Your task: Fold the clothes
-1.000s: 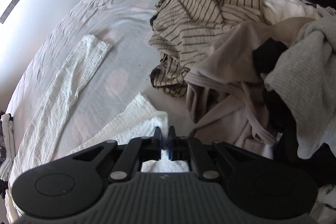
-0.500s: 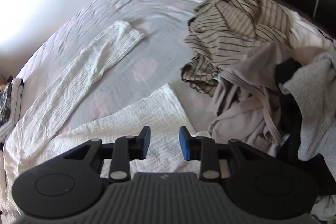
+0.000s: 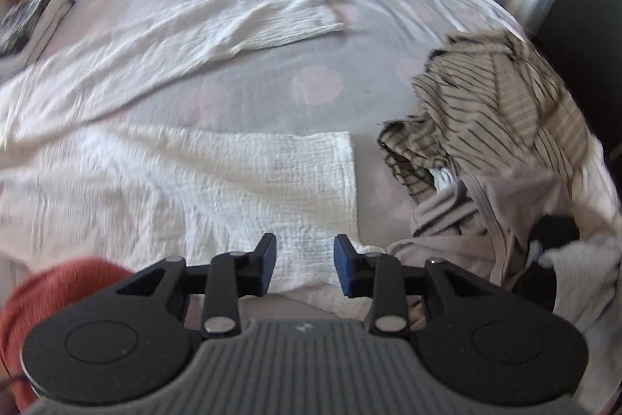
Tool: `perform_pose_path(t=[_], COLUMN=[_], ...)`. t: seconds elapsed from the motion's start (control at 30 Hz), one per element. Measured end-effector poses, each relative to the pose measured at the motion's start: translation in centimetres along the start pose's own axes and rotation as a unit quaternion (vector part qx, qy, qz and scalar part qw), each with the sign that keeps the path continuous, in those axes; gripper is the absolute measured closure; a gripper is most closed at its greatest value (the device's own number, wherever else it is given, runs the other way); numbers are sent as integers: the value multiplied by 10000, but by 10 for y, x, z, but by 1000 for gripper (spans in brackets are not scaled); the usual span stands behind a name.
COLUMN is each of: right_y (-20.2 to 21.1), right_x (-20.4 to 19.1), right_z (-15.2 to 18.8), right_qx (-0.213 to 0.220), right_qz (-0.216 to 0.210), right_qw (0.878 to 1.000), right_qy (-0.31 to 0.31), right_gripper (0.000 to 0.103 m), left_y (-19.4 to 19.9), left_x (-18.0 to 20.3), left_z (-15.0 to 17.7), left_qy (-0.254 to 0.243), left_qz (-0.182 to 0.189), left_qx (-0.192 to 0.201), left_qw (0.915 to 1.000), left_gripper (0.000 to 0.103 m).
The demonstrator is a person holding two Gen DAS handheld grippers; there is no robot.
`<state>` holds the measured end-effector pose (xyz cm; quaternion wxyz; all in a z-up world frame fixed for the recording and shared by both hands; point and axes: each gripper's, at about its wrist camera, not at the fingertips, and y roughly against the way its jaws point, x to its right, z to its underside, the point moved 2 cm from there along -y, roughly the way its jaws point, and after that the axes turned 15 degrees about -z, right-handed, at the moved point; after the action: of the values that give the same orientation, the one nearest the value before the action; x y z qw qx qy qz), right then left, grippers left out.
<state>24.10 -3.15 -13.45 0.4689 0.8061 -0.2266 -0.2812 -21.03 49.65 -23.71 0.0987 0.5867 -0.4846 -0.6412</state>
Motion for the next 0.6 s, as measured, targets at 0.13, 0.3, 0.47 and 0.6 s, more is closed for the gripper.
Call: perform_pose_path(t=[0.13, 0.3, 0.47, 0.6], right_y=[-11, -25, -50, -70], right_x=[-8, -18, -19, -18], right_z=[5, 10, 15, 19], right_qx=[-518, -1159, -1509, -1781], right_qz=[-61, -136, 30, 240], right_qw=[9958, 9789, 9579, 9349], right_qy=[751, 1680, 2443, 3062], right_gripper=[58, 51, 51, 47], left_y=[-12, -18, -7, 3], left_x=[0, -2, -1, -17], left_z=[-7, -12, -14, -10], left_qy=[73, 259, 419, 1092], left_qz=[271, 596, 706, 454], left_qx=[-162, -348, -514, -687], left_qw=[9995, 9973, 9953, 9906], left_gripper=[4, 23, 66, 83])
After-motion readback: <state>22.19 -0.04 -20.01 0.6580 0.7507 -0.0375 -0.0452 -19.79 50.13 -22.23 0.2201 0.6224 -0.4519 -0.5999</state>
